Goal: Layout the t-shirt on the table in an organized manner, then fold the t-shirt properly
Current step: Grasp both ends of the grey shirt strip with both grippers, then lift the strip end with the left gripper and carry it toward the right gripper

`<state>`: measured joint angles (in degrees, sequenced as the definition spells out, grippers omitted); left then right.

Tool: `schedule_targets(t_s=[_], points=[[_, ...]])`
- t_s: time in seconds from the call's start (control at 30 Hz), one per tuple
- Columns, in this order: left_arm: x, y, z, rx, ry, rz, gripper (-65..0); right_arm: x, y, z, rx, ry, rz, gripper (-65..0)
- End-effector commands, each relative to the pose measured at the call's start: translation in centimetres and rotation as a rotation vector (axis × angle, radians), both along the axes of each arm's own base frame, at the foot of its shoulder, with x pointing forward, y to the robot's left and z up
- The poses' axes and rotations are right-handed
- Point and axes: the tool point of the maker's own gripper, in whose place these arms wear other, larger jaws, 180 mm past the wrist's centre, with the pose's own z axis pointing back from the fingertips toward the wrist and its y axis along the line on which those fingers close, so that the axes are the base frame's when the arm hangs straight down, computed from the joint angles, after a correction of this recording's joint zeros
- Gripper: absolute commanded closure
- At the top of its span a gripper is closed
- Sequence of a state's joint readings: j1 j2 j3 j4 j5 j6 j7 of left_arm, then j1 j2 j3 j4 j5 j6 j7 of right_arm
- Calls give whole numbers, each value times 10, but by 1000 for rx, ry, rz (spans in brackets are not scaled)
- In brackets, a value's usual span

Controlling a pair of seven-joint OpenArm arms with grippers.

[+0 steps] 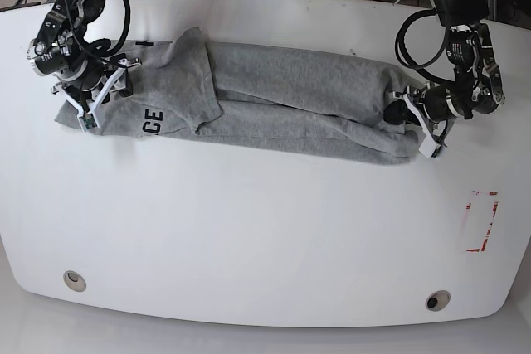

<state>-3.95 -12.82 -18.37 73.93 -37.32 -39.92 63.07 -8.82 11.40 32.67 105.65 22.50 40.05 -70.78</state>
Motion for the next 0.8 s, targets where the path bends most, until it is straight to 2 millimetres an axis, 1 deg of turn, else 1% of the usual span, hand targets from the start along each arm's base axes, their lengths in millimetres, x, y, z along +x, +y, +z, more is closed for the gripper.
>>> schedule_targets(t_s=[0.0, 0.23, 0.33, 0.4, 0.47, 0.5, 0.53, 0.6, 0.7, 0.77], points=[[11, 1, 11, -4, -46, 7, -49, 7, -4, 10, -9, -40, 2, -292], [12, 1, 11, -7, -47, 7, -54, 7, -4, 10, -9, -40, 2, -292], [12, 1, 11, -7, -46, 8, -75, 7, -4, 10, -9, -40, 2, -292], [12, 1, 11, -7, -46, 9, -119, 7, -4, 10, -9, -40, 2, -292], [12, 2, 11, -10, -46, 13, -193, 7, -4, 10, -9, -40, 2, -292], [12, 3, 11, -10, -47, 14, -217, 7, -3, 10, -8, -40, 2, -292], [12, 5, 12, -10, -49, 21, -254, 7, -3, 10, -8, -40, 2, -292], [13, 10, 13, -12, -54, 42, -296, 7, -3, 10, -8, -40, 2, -292], [14, 15, 14, -19, -59, 67, -336, 7, -2, 10, -5, -40, 2, -292], [14, 12, 14, -32, -61, 76, -342, 8, 1, 9, 4, -42, 1, -292]])
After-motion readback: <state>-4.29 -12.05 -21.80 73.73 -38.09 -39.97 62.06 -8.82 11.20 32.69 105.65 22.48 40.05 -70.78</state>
